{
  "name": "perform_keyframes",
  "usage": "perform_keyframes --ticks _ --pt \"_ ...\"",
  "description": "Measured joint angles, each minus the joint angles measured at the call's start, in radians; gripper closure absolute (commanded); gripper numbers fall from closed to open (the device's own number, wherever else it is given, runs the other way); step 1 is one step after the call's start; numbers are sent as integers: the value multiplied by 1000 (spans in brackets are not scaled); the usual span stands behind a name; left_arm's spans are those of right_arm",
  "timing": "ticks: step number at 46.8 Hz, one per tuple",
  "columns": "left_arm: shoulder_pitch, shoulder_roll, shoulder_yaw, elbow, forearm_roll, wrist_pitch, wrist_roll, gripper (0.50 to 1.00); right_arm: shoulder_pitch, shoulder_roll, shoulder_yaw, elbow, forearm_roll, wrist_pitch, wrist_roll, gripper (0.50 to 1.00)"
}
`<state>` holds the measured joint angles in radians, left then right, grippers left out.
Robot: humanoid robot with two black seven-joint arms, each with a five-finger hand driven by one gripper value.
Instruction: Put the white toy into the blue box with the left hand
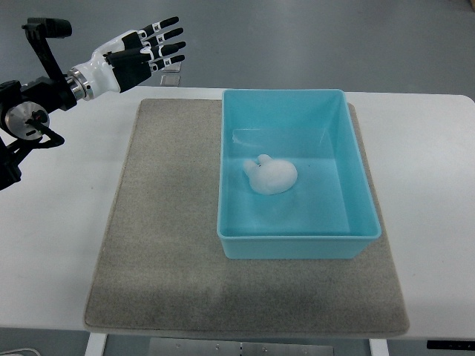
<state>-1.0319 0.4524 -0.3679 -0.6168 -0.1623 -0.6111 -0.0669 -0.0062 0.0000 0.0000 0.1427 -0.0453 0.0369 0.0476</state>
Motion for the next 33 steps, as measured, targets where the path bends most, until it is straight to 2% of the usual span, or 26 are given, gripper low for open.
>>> perform_keyframes --ticks 5,9,33 --pt "26 5 -7 -4 -132 0 88 501 0 0 0 0 0 0 0 564" --pt "33 19 -9 -4 -182 0 118 501 0 0 0 0 0 0 0 564" --pt "57 25 -58 6 -175 0 124 501 0 0 0 0 0 0 0 564"
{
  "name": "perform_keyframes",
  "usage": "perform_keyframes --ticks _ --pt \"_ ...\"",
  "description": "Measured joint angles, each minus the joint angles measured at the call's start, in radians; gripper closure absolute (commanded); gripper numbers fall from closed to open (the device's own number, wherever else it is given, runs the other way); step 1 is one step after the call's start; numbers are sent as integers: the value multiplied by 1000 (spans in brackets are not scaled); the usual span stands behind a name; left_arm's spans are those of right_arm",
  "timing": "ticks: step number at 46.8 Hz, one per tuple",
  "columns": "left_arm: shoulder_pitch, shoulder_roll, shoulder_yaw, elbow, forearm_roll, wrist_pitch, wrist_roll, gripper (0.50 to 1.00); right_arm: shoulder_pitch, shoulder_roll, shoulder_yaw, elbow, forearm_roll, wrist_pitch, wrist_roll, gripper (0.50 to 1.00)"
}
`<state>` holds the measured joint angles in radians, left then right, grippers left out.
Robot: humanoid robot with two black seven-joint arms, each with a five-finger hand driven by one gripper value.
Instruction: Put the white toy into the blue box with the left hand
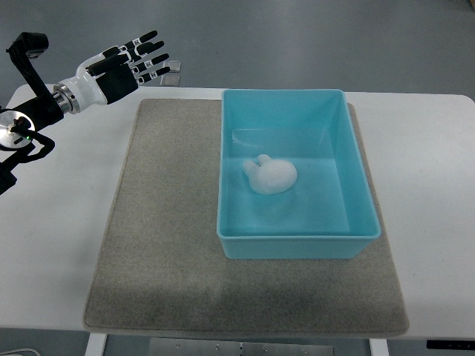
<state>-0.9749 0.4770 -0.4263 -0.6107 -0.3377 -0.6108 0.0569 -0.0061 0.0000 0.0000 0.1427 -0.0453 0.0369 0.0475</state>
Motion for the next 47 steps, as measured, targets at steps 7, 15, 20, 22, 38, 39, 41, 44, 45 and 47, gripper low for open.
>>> perform_keyframes --ticks 7,15,20,22,38,39,41,44,45,47 --pt "1 -3 -3 -2 -1 0 -1 501 0 0 0 0 0 0 0 564" --pt "1 -2 -34 -4 0 0 -2 501 0 0 0 0 0 0 0 564" --pt "1 -2 -40 -5 0 0 -2 501 0 0 0 0 0 0 0 564" --pt "1 -3 -40 -6 0 0 -2 501 0 0 0 0 0 0 0 564" --pt "1 -5 -40 -6 2 0 -2 501 2 0 0 3 -5 7 0 564" --pt "1 -5 -40 -6 2 0 -2 501 2 0 0 3 -5 8 0 564" --pt "1 -4 -40 -6 2 0 -2 500 2 0 0 3 -4 9 0 564" --pt "1 -2 -41 -6 1 0 -2 501 1 0 0 3 -3 10 0 564" --pt "1 -2 -41 -6 1 0 -2 501 1 0 0 4 -3 10 0 564" --pt "1 -1 -41 -6 1 0 -2 501 0 0 0 6 -2 10 0 564"
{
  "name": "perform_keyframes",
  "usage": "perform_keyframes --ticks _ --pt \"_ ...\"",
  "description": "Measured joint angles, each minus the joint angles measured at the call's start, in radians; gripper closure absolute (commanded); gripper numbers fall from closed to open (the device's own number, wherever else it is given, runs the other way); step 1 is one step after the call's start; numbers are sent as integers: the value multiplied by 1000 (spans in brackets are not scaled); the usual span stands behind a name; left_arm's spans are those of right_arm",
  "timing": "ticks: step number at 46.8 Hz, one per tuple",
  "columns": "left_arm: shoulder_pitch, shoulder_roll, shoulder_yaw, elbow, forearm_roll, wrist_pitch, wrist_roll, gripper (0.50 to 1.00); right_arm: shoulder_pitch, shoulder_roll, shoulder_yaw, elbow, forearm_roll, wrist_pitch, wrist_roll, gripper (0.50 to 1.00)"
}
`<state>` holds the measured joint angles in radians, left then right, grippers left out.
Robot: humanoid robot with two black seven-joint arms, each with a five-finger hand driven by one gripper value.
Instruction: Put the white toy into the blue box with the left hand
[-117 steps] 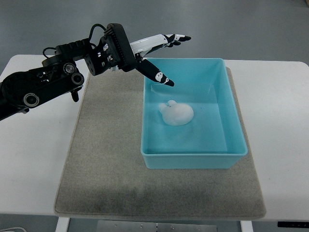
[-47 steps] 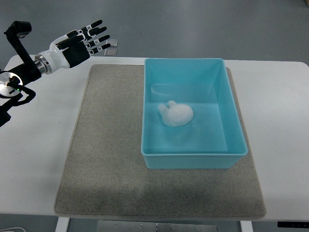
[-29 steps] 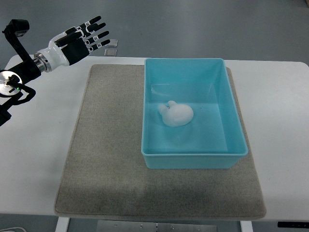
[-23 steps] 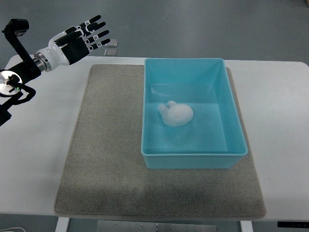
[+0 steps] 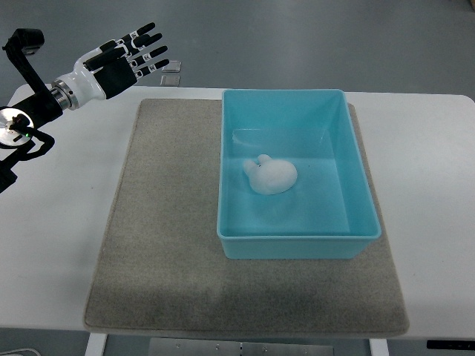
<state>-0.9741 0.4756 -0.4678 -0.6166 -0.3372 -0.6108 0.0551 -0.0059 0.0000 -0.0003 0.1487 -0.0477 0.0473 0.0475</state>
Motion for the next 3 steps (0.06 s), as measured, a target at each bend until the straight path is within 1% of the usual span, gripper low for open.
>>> perform_keyframes --ticks 3 --pt "0 1 0 0 0 0 0 501 -2 0 -2 4 -1 0 0 564"
